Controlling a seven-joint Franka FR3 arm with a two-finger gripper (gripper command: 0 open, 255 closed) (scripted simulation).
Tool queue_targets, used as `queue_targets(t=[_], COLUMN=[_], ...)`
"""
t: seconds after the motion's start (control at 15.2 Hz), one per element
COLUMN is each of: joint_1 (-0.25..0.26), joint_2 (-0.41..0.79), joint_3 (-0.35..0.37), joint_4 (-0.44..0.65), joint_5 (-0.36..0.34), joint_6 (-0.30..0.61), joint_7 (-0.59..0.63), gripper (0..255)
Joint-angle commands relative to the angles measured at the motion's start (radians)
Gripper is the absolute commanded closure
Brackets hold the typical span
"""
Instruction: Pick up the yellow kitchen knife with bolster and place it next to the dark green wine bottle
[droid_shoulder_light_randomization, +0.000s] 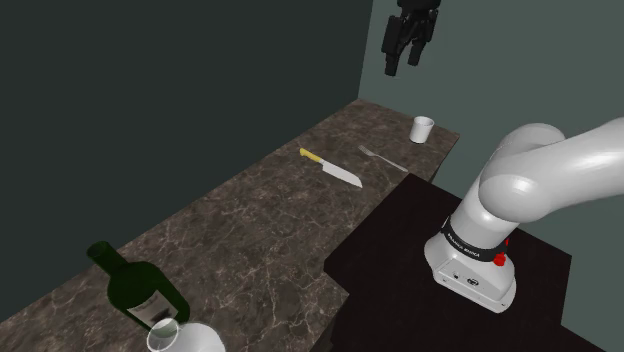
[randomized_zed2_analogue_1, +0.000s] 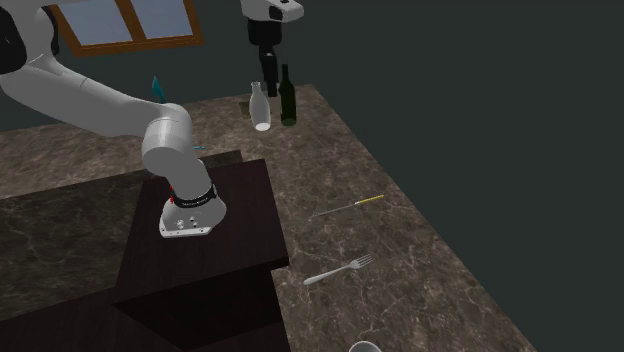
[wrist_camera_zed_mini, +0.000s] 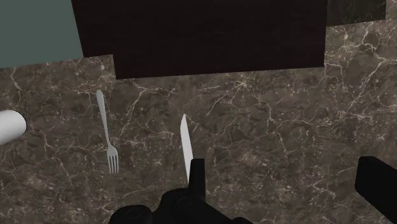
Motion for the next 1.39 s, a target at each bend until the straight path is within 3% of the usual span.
queue_targets(t=[0.0,0.66,1.32], joint_1=[0.0,-0.01,0.001], joint_2=[0.0,0.191,0.532], joint_3=[0.0,-0.076,-0.152], joint_4=[0.0,-0.166,-0.182], joint_5=[0.0,-0.02,0.015], joint_6=[0.0,0.365,0.726], joint_7=[0.0,-0.08,-0.184], gripper=[0,0,0])
